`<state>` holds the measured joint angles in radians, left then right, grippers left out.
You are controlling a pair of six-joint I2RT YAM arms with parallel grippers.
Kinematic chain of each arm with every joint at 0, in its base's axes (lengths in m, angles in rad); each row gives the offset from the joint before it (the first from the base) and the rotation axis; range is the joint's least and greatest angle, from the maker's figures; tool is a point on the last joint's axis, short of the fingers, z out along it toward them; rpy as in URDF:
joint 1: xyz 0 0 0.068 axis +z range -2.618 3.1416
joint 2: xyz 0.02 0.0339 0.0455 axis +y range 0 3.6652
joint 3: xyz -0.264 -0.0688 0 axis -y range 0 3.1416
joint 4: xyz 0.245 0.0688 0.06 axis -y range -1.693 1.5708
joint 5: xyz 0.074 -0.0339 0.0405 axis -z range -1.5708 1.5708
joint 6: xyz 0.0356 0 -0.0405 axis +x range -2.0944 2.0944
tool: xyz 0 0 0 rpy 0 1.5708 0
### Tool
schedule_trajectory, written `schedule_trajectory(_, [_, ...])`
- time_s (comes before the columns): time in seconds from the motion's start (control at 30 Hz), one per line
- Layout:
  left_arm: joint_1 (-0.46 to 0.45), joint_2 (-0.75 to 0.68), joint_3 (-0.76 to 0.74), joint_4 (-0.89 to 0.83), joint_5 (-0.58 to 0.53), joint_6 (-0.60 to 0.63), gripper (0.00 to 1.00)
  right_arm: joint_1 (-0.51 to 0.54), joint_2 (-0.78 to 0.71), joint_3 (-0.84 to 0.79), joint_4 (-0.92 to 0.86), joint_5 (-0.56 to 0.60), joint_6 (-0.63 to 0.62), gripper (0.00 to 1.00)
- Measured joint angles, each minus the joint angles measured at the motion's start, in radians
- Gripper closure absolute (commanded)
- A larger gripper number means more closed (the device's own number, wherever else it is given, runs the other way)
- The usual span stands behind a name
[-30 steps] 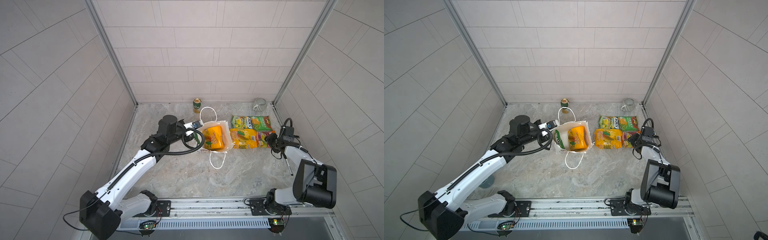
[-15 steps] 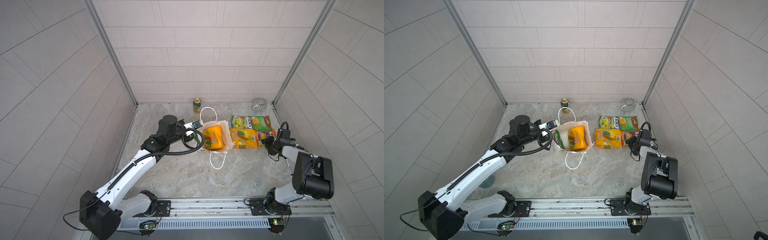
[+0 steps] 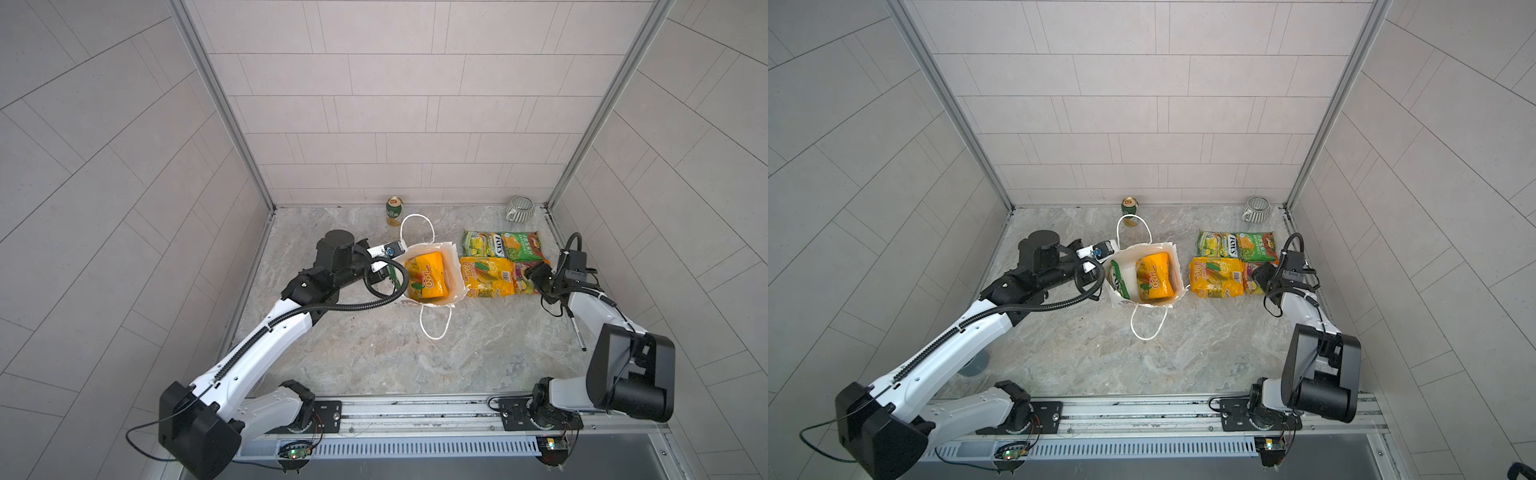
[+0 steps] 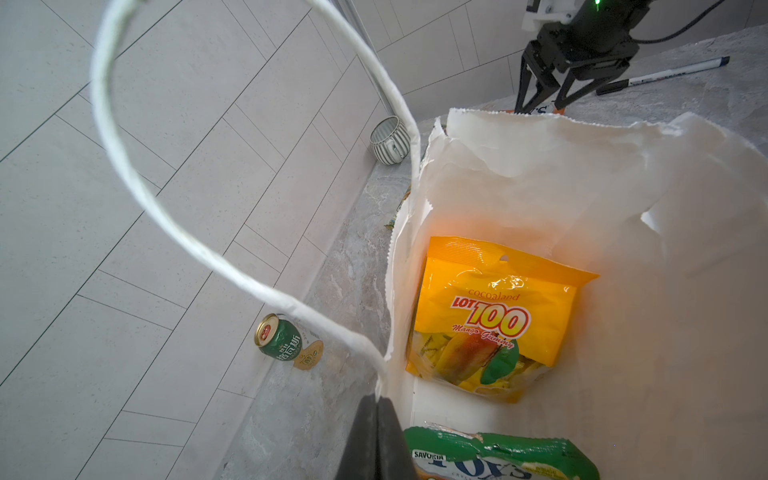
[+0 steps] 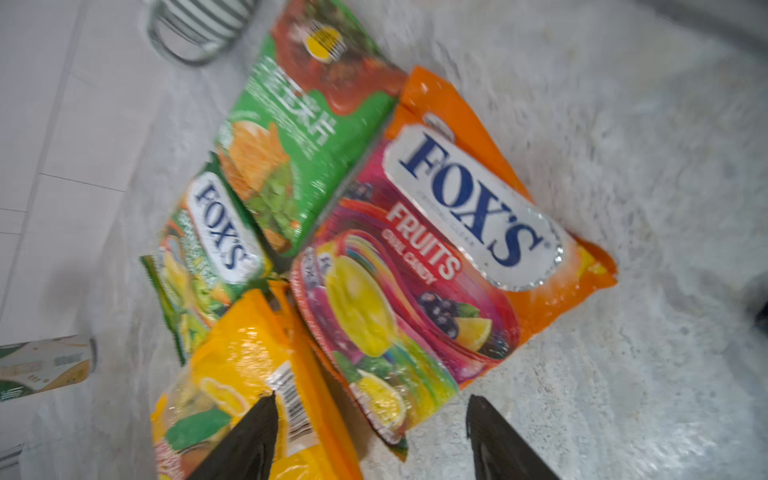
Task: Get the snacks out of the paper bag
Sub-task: 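Raise the right gripper and draw it back from the packets, then swing the right gripper over the bag and lower it inside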
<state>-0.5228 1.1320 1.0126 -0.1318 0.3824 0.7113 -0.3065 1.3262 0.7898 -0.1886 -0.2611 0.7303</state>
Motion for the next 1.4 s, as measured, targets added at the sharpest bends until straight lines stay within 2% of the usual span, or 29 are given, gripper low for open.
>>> schedule_trajectory(0.1, [0.000,-0.002,0.000,0.000,0.012,0.000,1.00,0.051,-0.065,0.092,-0.068,0.017,-0.068,0.25])
schedule_trajectory(0.17, [0.000,-0.003,0.000,-0.001,0.023,-0.001,1.00,0.115,-0.087,0.158,-0.113,0.021,-0.125,0.31])
schedule_trajectory(0.3, [-0.001,-0.013,0.000,-0.011,0.047,0.001,1.00,0.323,-0.120,0.262,-0.185,0.022,-0.254,0.49])
schedule_trajectory(0.37, [-0.002,-0.019,0.000,-0.025,0.060,0.004,1.00,0.451,-0.162,0.277,-0.206,0.039,-0.303,0.55])
schedule_trajectory(0.53, [-0.013,-0.033,0.000,-0.062,0.099,0.023,1.00,0.757,-0.336,0.223,-0.166,0.100,-0.371,0.60])
schedule_trajectory(0.6, [-0.015,-0.037,0.002,-0.077,0.122,0.031,1.00,0.849,-0.383,0.201,-0.144,0.134,-0.385,0.62])
schedule_trajectory(0.93, [-0.020,-0.034,0.030,-0.143,0.189,0.050,1.00,1.170,-0.423,0.023,0.005,0.316,-0.388,0.70])
schedule_trajectory(1.07, [-0.023,-0.031,0.042,-0.154,0.187,0.050,1.00,1.252,-0.409,-0.062,0.112,0.359,-0.386,0.72])
schedule_trajectory(1.4, [-0.029,-0.030,0.043,-0.154,0.164,0.049,1.00,1.280,-0.244,-0.079,0.206,0.391,-0.444,0.72])
